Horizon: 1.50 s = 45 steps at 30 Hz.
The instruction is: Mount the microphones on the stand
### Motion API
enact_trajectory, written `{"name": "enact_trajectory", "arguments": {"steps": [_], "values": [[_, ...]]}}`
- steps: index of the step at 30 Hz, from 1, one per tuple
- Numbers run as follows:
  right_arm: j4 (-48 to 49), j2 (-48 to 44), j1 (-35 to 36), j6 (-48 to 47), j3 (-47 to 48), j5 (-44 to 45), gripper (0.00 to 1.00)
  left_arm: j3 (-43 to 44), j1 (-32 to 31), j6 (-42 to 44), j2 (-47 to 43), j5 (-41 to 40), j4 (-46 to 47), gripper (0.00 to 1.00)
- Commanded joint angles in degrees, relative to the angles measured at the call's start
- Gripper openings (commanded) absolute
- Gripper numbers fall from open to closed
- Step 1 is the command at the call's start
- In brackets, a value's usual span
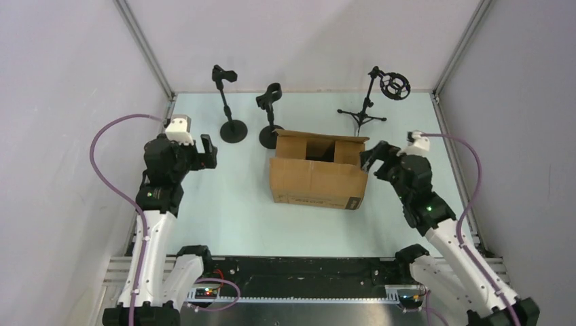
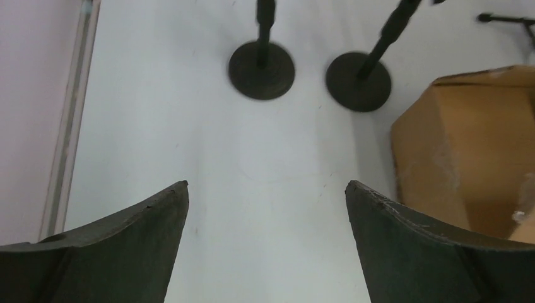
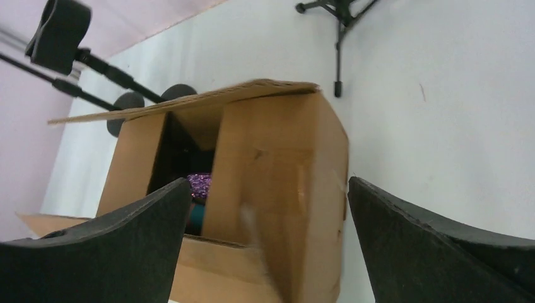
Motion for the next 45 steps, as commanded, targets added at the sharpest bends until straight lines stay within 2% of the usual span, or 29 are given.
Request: {"name": "enact_trajectory", "arguments": {"steps": [1,5,11,15,19,25,31,42,45], "values": [[-4.3,7.8,12.5,-10.4,9.5,13.1,1.0,2.1,0.5,2.2,1.5,-6.5,-7.3,0.98],[-6.4,19.0,17.9,-18.9,20.9,12.7,1.0,2.3,0.5,6.3,1.5,-1.8,-11.0,0.98],[-7.0,29.6,16.9,-23.5,35.8,5.8,1.0,4.7,0.5,3.9,1.2,0.6,-13.7,0.98],[-9.9,35.5,16.5,-23.2,40.1,4.3,0.92,5.1,0.5,3.7,1.5,1.6,-14.0,0.98],[-14.1,38.0,17.4,-19.1,40.3,1.9,0.86,4.5,0.4,3.4,3.2,1.6,-14.1,0.98],[-15.4,34.7,24.7,-18.3,36.4,7.7,0.88,5.6,-1.6,3.0,5.2,1.7,-14.1,0.98],[-16.7,31.9,27.8,-17.1,34.7,9.7,0.89,6.7,-4.9,2.5,5.2,0.6,-14.0,0.98],[-14.9,30.5,28.2,-14.2,27.6,2.9,0.89,8.4,-7.4,3.5,2.6,-0.6,-14.1,0.98],[-15.2,29.2,28.3,-13.8,27.4,0.7,0.86,9.1,-7.5,3.2,3.4,-0.7,-14.1,0.98]]}}
